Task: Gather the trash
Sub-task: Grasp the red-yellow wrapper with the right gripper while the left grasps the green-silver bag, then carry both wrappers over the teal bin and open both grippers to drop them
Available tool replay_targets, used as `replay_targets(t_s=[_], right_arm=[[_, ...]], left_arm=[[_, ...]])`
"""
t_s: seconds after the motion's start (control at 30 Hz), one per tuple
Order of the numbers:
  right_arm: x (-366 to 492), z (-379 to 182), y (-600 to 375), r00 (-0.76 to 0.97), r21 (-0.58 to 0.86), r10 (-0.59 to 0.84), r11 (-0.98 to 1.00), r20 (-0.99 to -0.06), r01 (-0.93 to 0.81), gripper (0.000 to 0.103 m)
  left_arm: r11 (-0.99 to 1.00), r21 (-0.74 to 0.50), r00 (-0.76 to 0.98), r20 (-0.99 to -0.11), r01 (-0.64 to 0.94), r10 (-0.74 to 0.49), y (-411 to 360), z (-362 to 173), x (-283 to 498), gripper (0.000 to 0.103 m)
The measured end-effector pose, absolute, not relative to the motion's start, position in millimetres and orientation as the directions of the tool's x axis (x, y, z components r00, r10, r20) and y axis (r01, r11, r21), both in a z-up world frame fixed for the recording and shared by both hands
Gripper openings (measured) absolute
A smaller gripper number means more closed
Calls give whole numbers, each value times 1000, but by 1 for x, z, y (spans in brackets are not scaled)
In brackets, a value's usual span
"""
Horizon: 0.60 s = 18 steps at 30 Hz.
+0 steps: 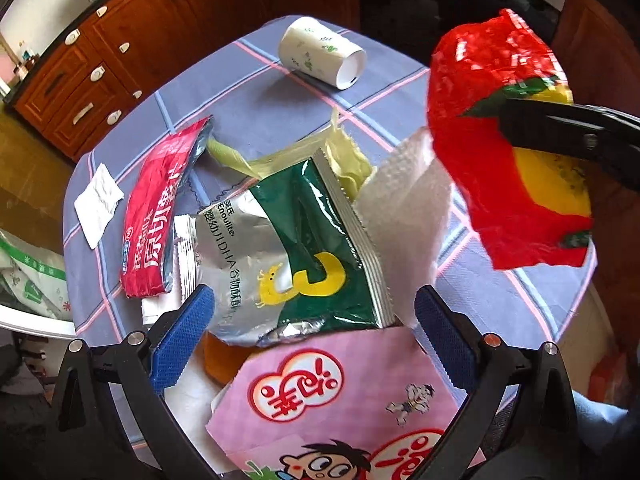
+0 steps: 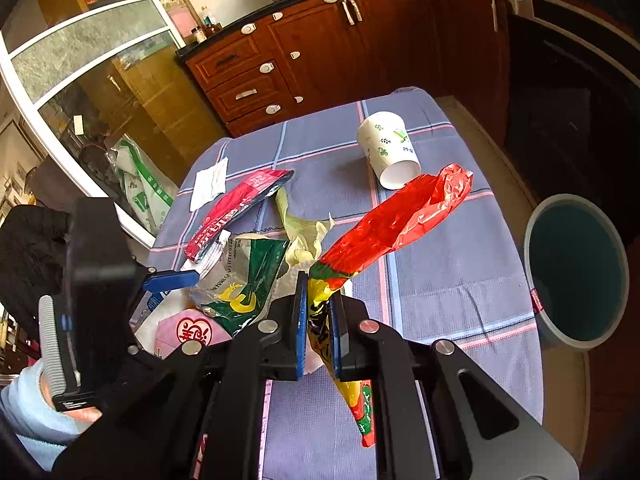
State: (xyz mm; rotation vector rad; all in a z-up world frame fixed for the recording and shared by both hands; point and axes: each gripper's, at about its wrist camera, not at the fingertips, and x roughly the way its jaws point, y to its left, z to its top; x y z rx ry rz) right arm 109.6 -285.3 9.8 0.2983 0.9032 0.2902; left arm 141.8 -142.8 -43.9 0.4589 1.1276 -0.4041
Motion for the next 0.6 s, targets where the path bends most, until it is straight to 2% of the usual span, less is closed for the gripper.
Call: replay_targets(t_s=[0.03,0.1,0.17,0.2,0.23,0.47,0.6], right_arm=[[108,9,-287,587,377,372,918,-719,-120,9],[107,8,-289,586,386,379,915,-716,-121,9],[107,5,-291,585,395,386,911,-713,-120,9],[107,4,-292,586,402,391,908,-710,-118,9],[107,5,-293,587,411,397,904,-705,-118,9],[99,32,-307,646,438,412,889,-642,-131,9],[92,47,-311,676,427,398,894,-620,-136,9]], left_arm=[[842,135,362,-929,523,-76,-141,-47,146,99],[850,108,338,-937,515,-86,-137,-51,151,90],[854,95,320,-944,511,-86,-135,-54,156,65],[856,104,327,-942,507,-79,-135,-54,157,59],[857,113,340,-937,502,-75,-134,-51,156,43],[876,109,434,-893,469,-121,-121,-7,152,11],[896,76,471,-868,438,-157,-111,17,149,8]])
